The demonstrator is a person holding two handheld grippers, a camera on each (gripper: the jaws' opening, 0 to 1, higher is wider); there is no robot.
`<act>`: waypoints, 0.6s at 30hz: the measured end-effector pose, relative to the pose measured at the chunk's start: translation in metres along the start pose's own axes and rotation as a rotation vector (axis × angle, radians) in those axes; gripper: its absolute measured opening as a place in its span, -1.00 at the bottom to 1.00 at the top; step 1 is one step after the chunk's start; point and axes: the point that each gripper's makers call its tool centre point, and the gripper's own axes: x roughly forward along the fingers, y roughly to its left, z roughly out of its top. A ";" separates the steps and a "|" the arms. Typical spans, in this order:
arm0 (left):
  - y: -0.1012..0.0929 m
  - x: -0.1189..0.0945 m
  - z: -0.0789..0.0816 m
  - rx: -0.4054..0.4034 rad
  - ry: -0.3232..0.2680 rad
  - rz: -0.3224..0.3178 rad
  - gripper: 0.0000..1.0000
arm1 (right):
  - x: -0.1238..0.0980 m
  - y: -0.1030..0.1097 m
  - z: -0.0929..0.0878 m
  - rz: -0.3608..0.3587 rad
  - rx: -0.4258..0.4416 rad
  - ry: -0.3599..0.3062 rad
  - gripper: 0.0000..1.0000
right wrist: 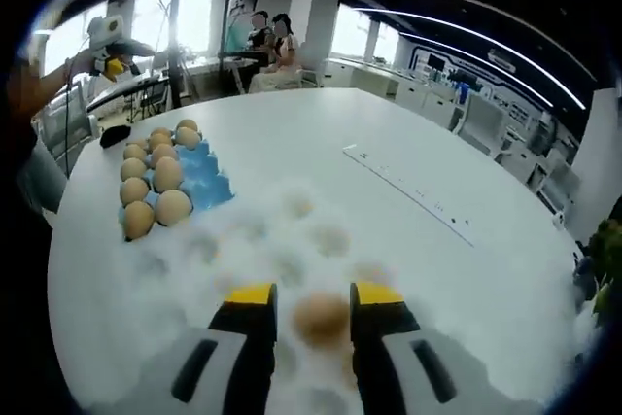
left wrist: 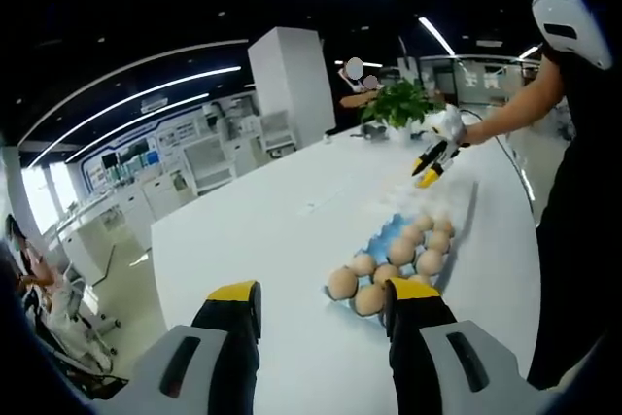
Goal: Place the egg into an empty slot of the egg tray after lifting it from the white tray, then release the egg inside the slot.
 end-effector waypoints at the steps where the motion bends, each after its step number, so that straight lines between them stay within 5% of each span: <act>1: 0.000 0.001 0.000 -0.002 0.001 -0.002 0.03 | 0.000 -0.001 -0.003 -0.001 0.005 0.009 -0.40; 18: 0.001 0.001 0.000 0.001 0.003 0.000 0.02 | 0.008 -0.006 -0.014 0.046 0.127 0.105 -0.48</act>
